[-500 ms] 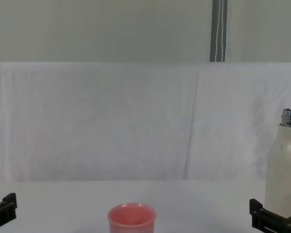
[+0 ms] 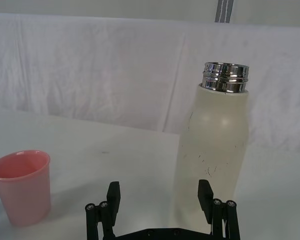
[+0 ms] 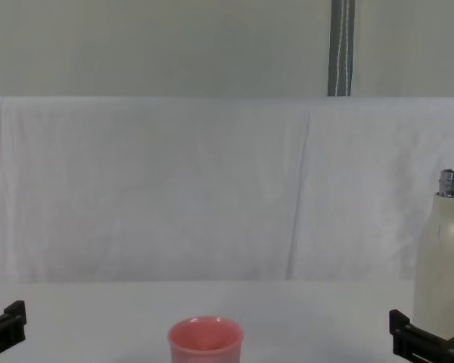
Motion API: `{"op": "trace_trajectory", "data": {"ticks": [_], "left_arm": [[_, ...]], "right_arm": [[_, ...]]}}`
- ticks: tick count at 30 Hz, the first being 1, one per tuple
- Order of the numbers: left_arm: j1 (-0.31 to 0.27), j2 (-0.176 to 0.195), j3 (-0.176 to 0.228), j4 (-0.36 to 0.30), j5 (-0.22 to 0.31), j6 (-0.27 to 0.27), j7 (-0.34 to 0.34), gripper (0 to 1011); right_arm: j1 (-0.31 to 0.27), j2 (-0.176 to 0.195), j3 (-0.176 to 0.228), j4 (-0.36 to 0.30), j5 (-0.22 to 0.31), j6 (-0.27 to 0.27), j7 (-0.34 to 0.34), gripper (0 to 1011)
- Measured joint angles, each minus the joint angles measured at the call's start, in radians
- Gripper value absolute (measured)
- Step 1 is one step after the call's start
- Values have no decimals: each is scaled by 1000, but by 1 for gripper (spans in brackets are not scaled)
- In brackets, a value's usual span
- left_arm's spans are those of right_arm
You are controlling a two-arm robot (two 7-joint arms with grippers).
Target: Grasp the thermos with one hand and pour water into the cup lid.
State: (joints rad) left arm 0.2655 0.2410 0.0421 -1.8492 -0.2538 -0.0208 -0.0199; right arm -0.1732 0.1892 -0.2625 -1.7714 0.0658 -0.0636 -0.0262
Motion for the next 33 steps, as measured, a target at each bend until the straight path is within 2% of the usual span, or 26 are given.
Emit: {"op": "trace_trajectory", "data": {"ticks": [29, 33], "left_arm": [[0, 0, 0, 0, 0, 0, 0, 1001], [0, 0, 0, 0, 0, 0, 0, 1001]], "right_arm": [[0, 0, 0, 0, 0, 0, 0, 1001], [-19, -2, 20, -16, -1, -5, 9, 1001]]}}
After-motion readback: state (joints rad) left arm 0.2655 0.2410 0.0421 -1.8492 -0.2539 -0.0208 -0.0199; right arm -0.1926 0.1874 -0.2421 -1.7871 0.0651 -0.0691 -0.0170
